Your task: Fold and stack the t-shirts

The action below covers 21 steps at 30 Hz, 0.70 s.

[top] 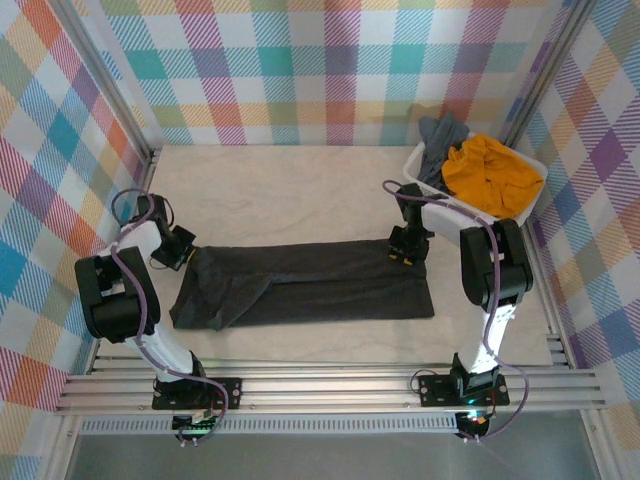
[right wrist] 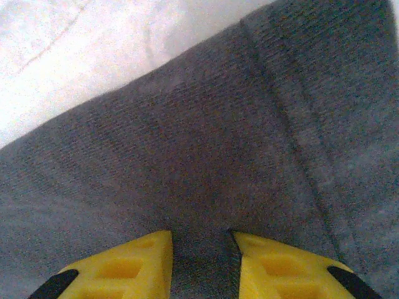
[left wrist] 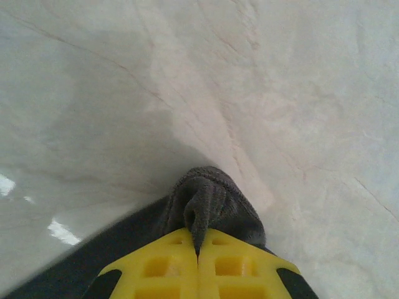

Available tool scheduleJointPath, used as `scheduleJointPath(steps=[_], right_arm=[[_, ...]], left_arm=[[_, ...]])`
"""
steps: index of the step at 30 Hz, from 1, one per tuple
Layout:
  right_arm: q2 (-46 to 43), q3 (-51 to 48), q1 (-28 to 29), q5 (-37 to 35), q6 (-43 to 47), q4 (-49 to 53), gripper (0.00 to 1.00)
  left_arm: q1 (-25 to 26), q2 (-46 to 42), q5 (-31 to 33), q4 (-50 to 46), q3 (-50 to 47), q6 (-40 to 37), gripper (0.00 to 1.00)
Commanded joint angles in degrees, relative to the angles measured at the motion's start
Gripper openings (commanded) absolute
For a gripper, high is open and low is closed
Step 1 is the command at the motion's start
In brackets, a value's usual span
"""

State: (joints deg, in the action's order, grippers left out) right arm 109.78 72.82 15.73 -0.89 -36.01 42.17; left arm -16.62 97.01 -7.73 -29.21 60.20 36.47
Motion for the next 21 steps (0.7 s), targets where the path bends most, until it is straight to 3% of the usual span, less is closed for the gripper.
scheduleJointPath(steps=[1,6,9,13,14,18,21], right_arm=[[3.90,1.77,-1.09,-4.02,-0.20,4.87,0.27],[3.60,0.94,-1.05,-4.21,-0.45,3.98,0.26],[3.16,1.11,-1.05,-3.59,0.55,3.10,0.26],[-0.55,0.84,-0.48,-2.88,4.32,0.45,0.32],[-2.10,0.92,-0.12,-2.93,5.22,0.04,0.34],[-8.11,1.44,0.75,-4.40,7.32,0.60,0.41],[-13.11,1.09,1.62,-2.38,8.55,0.36,0.44]], left_arm=[[-2.07,-1.51,5.24,-3.48,0.81,-0.70,0.00],[-2.55,0.42,7.34,-5.72,1.59,-0.46,0.03],[-2.63,1.50,6.38,-6.38,2.23,-0.44,0.10],[-2.18,-4.05,9.32,-8.11,2.29,-0.45,0.45],[-1.69,-6.82,10.55,-8.82,2.20,-0.67,0.49],[3.13,-19.29,11.30,-12.00,0.12,-1.54,0.53],[11.17,-26.55,5.69,-10.70,-4.45,-2.92,0.49]])
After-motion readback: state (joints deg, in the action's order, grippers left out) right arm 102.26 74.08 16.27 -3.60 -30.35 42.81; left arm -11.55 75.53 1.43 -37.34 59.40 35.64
